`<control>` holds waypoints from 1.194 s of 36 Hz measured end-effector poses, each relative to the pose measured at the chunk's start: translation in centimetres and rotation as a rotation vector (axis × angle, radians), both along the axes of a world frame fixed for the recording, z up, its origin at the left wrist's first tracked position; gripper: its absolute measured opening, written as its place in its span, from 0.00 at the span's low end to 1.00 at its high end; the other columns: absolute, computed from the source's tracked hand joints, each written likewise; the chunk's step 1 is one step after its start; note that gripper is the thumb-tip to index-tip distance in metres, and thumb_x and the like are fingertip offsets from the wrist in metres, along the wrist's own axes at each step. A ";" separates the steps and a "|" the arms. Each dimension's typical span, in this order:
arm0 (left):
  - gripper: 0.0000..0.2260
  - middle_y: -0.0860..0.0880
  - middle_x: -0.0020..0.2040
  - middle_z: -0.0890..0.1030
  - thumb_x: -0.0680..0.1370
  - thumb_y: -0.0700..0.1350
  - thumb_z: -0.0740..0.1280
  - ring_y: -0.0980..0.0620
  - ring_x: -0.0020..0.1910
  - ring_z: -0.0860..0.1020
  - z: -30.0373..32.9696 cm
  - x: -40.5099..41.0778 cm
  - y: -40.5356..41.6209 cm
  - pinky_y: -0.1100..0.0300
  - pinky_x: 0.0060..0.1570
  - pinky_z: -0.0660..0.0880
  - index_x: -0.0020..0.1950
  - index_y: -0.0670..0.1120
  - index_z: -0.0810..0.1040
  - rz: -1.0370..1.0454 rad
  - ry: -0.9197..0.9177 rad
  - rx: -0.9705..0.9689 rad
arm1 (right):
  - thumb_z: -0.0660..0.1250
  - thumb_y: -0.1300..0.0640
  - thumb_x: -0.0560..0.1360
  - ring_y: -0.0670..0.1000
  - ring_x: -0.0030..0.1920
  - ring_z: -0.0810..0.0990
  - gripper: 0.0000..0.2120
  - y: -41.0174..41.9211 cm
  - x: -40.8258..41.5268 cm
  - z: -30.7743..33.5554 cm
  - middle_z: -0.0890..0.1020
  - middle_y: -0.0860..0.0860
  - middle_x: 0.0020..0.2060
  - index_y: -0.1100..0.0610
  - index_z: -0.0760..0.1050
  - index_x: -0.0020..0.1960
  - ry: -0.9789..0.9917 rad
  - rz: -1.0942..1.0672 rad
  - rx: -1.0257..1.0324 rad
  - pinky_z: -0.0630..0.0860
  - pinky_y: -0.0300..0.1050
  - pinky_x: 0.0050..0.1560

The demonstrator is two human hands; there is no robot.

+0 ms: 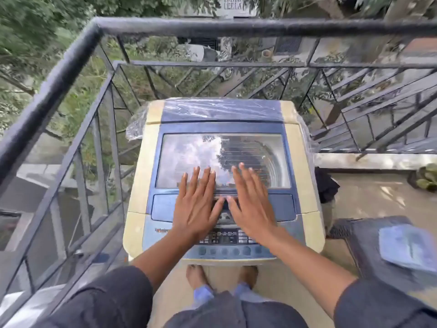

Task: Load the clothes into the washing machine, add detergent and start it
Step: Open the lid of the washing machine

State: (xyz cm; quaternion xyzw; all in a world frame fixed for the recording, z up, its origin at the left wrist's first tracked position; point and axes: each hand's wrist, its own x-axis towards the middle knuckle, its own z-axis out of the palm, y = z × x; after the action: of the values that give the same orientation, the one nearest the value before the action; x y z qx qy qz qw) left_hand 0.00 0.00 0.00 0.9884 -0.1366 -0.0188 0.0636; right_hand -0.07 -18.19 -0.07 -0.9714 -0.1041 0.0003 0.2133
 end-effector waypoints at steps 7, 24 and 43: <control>0.22 0.41 0.69 0.76 0.84 0.53 0.61 0.36 0.67 0.75 -0.3 -4.1 0.8 0.40 0.71 0.68 0.72 0.42 0.76 -0.154 -0.105 -0.054 | 0.70 0.54 0.75 0.61 0.63 0.76 0.25 -0.7 -3.9 -1.8 0.76 0.56 0.66 0.57 0.73 0.72 -0.158 0.103 -0.040 0.74 0.58 0.63; 0.12 0.49 0.48 0.76 0.84 0.53 0.59 0.44 0.46 0.73 -1.1 -5.0 1.1 0.49 0.54 0.71 0.58 0.47 0.77 -0.123 -0.025 -0.100 | 0.62 0.48 0.79 0.55 0.47 0.79 0.14 -0.4 -3.9 -1.8 0.81 0.50 0.46 0.53 0.78 0.59 0.033 0.139 -0.054 0.75 0.52 0.52; 0.12 0.51 0.44 0.75 0.80 0.55 0.65 0.46 0.44 0.72 4.7 -4.2 0.3 0.49 0.51 0.70 0.54 0.47 0.79 -0.032 -0.142 -0.272 | 0.77 0.53 0.72 0.54 0.46 0.81 0.16 -0.9 -3.2 2.3 0.83 0.49 0.46 0.56 0.83 0.58 -0.286 0.116 0.170 0.75 0.52 0.49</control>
State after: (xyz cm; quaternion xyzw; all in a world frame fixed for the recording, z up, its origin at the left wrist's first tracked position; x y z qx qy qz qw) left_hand -4.17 0.26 4.67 0.9672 -0.1577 0.0687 0.1869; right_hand -3.24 -19.05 2.27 -0.9324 -0.1887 -0.1345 0.2775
